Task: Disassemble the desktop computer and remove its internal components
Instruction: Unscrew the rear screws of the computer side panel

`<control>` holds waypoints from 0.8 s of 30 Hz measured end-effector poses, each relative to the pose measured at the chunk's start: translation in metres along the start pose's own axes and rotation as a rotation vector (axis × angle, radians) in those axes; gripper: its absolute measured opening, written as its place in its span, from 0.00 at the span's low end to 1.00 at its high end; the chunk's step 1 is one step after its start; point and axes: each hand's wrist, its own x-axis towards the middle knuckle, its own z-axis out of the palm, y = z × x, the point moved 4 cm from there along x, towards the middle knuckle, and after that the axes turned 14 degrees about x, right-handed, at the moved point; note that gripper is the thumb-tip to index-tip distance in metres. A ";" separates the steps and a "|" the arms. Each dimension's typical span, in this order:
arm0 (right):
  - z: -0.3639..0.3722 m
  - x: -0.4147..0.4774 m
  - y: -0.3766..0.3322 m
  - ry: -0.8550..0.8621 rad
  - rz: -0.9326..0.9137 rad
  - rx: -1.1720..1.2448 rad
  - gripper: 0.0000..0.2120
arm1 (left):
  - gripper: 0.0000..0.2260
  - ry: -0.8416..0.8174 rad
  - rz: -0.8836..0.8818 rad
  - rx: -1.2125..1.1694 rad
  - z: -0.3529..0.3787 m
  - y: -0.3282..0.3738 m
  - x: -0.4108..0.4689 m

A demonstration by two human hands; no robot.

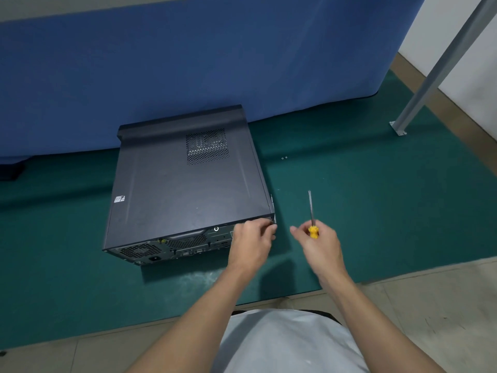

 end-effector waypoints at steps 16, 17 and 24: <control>0.013 0.073 -0.028 -0.110 0.071 0.187 0.05 | 0.06 0.236 0.404 0.336 -0.027 0.040 0.054; 0.013 0.085 -0.029 -0.079 0.055 0.139 0.05 | 0.07 0.321 0.337 0.327 -0.034 0.035 0.063; 0.047 0.182 -0.034 -0.034 -0.039 -0.268 0.05 | 0.28 0.203 -0.213 0.777 -0.044 -0.023 0.116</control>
